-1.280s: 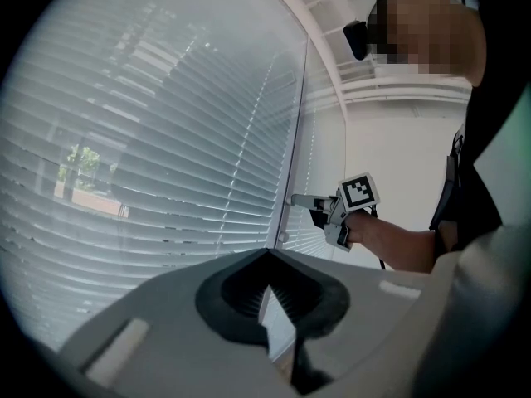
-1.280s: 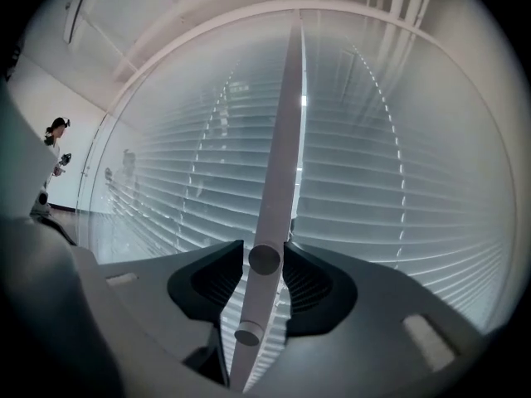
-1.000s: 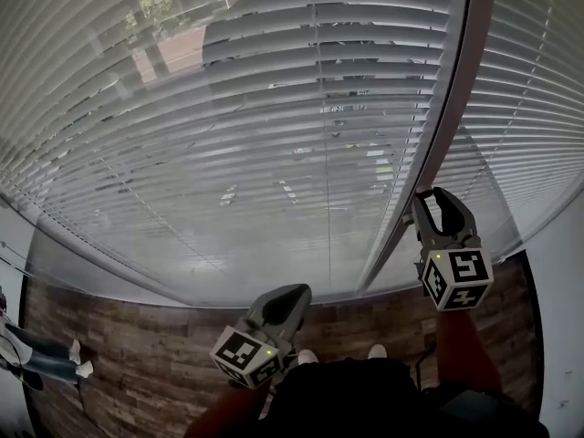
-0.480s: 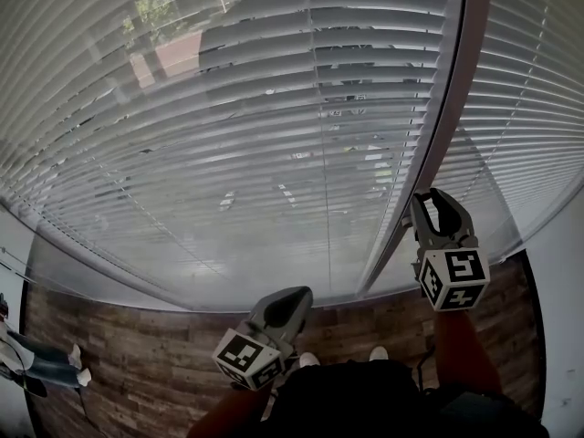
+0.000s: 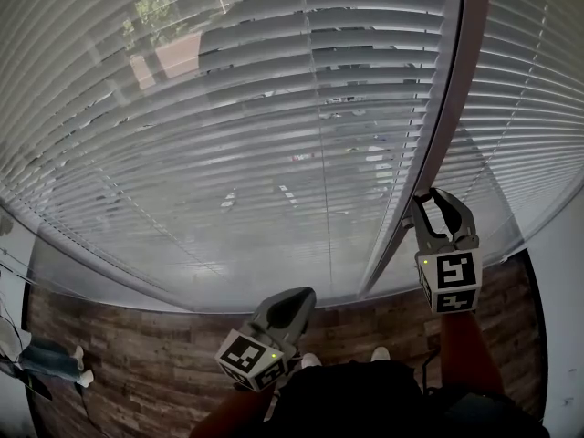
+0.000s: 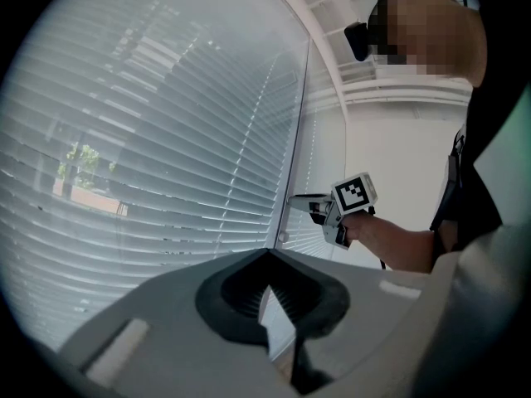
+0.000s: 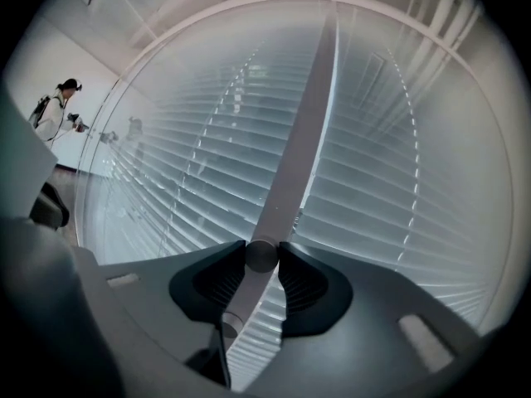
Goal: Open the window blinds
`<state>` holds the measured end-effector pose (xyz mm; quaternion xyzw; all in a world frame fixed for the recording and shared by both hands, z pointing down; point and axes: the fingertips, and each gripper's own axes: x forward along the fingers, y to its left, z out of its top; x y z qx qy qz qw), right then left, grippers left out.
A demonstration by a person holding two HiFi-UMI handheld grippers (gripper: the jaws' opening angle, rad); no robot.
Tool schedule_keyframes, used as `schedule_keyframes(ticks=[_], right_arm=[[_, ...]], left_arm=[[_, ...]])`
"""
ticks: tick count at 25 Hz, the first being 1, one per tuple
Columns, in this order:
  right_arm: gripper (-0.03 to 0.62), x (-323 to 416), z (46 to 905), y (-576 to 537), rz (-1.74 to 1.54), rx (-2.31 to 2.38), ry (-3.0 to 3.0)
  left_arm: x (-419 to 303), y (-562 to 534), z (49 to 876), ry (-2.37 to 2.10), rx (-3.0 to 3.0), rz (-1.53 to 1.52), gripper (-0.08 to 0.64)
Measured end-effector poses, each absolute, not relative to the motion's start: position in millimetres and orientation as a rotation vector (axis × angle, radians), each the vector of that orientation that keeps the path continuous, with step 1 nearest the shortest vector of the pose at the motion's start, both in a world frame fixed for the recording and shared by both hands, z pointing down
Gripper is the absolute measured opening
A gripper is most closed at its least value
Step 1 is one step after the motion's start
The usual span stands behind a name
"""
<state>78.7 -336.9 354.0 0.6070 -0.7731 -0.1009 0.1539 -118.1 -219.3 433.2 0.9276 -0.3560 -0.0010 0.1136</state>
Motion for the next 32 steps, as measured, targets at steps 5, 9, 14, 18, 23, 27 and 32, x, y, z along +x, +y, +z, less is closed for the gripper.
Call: schedule_keyframes(ticks=[5,9,14,18,23,27,32], right_arm=[[0.146,79.7,353.0,-345.8,-0.388,1.691,-2.14],[0.146,80.5,353.6,-346.6,-0.494,1.652,-2.041],[0.144,80.4,357.8,-346.4,-0.639,1.58,-1.884],[0.144,78.5,357.0,-345.1,-0.693,1.548,-1.826],[0.144,78.2,357.1,-344.9,-0.747,1.524,-1.768],[0.151,79.7,354.4,-344.5,-0.677,1.578,-1.868],[0.226,85.4,344.4,-339.2,-0.168,1.788,-2.365]], left_arm=[[-112.8,-228.4,430.8,-1.047,2.724,-0.021,0.0],[-110.9,-228.7,432.4,-1.048,2.716,-0.001,0.0],[-110.4,-229.6,434.9,-1.055,2.717,-0.018,0.0],[-110.0,-228.6,430.2,-1.05,2.714,-0.024,0.0],[-109.0,-228.6,429.0,-1.051,2.718,-0.016,0.0],[-108.3,-229.3,432.7,-1.044,2.72,-0.024,0.0],[-107.7,-231.0,433.2,-1.041,2.717,-0.026,0.0]])
